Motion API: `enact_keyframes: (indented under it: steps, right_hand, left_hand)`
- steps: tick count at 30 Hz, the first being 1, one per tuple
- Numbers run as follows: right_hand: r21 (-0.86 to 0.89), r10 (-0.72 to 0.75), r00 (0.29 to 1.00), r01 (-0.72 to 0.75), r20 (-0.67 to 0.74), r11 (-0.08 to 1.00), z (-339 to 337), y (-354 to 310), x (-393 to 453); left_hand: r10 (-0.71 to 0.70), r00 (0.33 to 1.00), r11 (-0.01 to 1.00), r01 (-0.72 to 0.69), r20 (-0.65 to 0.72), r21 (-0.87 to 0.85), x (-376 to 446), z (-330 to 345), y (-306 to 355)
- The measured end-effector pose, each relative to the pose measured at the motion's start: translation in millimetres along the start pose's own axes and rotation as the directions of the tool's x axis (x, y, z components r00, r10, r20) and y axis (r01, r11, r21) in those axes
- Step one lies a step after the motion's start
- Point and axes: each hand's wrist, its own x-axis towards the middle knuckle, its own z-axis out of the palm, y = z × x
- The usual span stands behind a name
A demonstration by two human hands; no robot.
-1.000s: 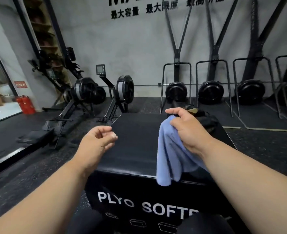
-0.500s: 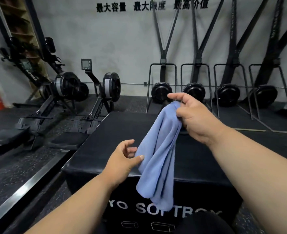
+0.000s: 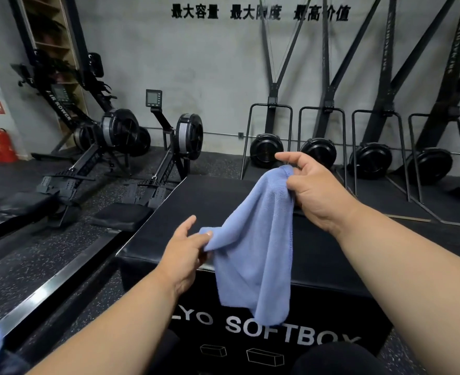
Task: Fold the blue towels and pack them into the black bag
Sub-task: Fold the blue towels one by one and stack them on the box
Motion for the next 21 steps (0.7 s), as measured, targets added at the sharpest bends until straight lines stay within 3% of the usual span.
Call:
enact_keyframes:
  steps: [3, 6, 8, 15, 21]
  right_hand:
    - [-0.041, 0.036, 0.992, -0.041, -0.12, 0.998, -6.2, 8.5, 2.1]
    - [-0.027, 0.06, 0.98, -0.066, -0.188, 0.997, -8.2, 19.3, 0.9]
    - [-0.021, 0.062, 0.976, -0.068, -0.209, 0.997, -6.1, 26.6, -1.1]
    - [-0.011, 0.04, 0.955, -0.045, -0.296, 0.999, -2.1, 38.4, 10.7]
    - [0.017, 0.067, 0.943, -0.065, -0.326, 0.998, -3.1, 46.4, 56.6]
  left_hand:
    - [0.132, 0.989, 0.981, -0.121, -0.069, 0.15, 3.6, -16.8, 25.5]
    - [0.34, 0.937, 0.858, -0.274, -0.081, 0.434, 1.4, -29.8, 50.0]
    - [0.428, 0.901, 0.788, -0.335, -0.069, 0.516, 2.0, -35.0, 61.1]
    - [0.489, 0.87, 0.746, -0.382, -0.059, 0.545, 13.7, -35.1, 78.4]
    - [0.408, 0.902, 0.845, -0.315, -0.139, 0.431, 73.8, -22.3, 93.4]
